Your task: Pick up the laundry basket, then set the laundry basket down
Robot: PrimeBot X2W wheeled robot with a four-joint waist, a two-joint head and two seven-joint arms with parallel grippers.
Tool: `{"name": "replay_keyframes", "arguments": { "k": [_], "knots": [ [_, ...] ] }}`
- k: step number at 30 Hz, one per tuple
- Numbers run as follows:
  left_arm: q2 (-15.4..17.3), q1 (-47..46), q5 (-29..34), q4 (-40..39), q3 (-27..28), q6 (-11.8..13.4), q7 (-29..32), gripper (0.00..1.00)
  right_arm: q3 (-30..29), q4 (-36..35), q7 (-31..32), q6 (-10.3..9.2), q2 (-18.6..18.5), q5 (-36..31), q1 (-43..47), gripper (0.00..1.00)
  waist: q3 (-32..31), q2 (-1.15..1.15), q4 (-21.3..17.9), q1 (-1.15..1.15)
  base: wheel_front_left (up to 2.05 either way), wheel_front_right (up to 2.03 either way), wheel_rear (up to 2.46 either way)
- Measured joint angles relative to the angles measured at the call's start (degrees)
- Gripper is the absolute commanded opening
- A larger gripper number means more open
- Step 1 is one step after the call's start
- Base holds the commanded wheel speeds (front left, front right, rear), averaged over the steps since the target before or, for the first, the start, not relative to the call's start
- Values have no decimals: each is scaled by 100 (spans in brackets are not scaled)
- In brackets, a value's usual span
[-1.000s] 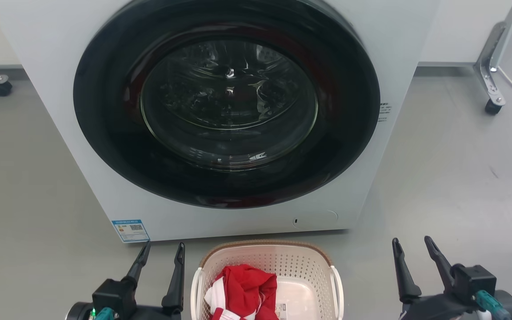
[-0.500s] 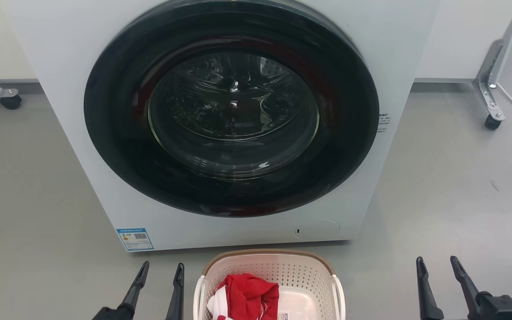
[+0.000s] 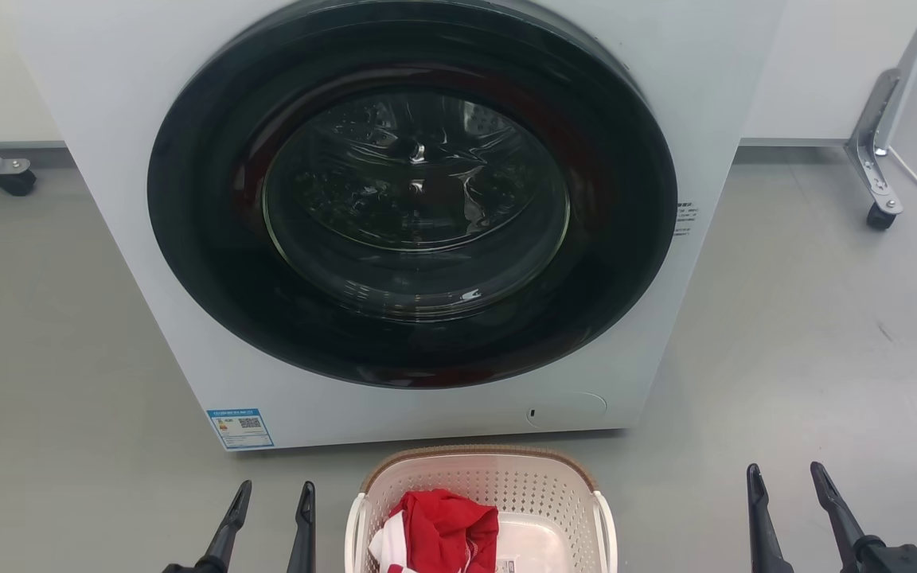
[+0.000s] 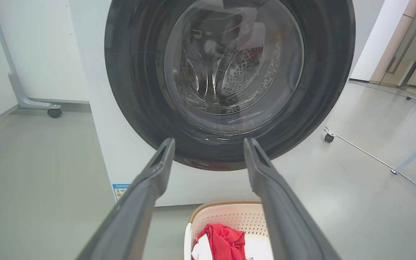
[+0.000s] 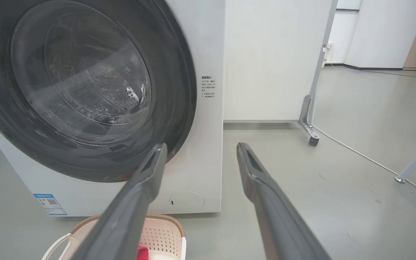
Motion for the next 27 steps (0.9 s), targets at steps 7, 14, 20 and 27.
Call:
{"name": "replay_keyframes", "arguments": {
  "k": [7, 14, 20, 27],
  "knots": [
    [-49, 25, 51, -99, 75, 1, 52, 100, -115, -155, 0, 0, 42, -176, 24, 100, -5, 0, -2, 0, 0, 0, 0],
    [-83, 63, 92, -137, 172, 2, 157, 100, -147, -252, 1, 0, 108, -236, 51, 100, -11, 0, 5, 0, 0, 0, 0],
    [-118, 71, 129, -120, 187, 1, 225, 0, -148, -236, 10, 2, 143, -242, 122, 0, -20, 0, -3, 0, 0, 0, 0],
    [-182, 186, 21, 169, 186, -13, 260, 0, -131, 67, 58, 19, 233, -183, 216, 0, -16, 0, -5, -1, 0, 0, 0]
  ]
}}
